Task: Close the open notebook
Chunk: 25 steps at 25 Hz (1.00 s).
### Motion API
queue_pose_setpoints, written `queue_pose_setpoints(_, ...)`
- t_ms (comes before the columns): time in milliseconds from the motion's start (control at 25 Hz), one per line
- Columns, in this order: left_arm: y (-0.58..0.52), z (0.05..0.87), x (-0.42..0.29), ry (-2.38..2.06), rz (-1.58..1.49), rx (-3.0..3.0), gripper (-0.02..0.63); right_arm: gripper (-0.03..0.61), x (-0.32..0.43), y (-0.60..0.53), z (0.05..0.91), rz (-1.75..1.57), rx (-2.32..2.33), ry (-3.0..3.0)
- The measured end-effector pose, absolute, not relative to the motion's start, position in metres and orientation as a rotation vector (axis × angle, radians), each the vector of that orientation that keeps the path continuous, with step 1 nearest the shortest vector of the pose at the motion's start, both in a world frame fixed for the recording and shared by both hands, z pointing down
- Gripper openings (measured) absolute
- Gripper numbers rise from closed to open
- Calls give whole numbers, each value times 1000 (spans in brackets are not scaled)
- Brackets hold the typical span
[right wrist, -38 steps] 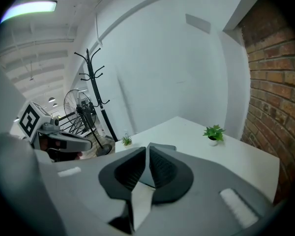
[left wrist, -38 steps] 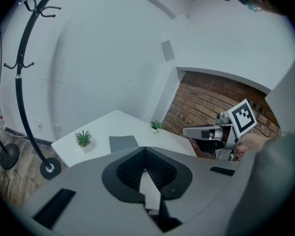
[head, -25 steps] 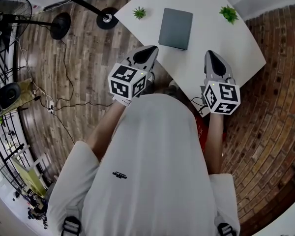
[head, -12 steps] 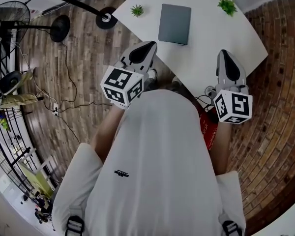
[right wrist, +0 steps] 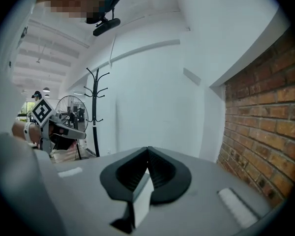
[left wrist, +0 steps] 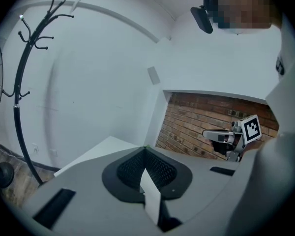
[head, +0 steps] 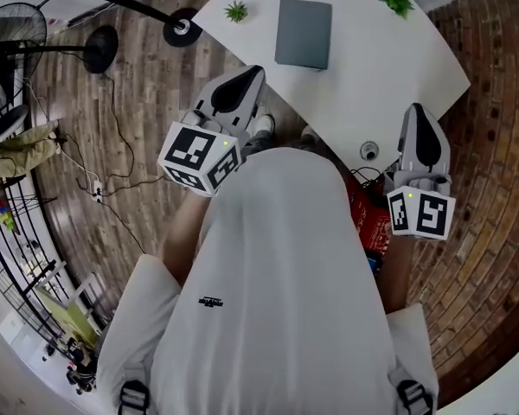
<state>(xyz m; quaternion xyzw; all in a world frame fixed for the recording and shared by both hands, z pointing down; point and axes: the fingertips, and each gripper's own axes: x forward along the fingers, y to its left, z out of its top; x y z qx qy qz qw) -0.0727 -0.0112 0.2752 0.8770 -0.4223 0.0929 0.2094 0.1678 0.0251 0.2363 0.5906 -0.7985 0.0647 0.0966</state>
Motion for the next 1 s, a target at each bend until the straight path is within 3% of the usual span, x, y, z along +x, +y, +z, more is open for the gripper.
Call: queue_pose_setpoints(1000, 6, 249, -85, -1200, 173, 2467, 9, 11, 117, 35, 240, 168, 1636, -2452)
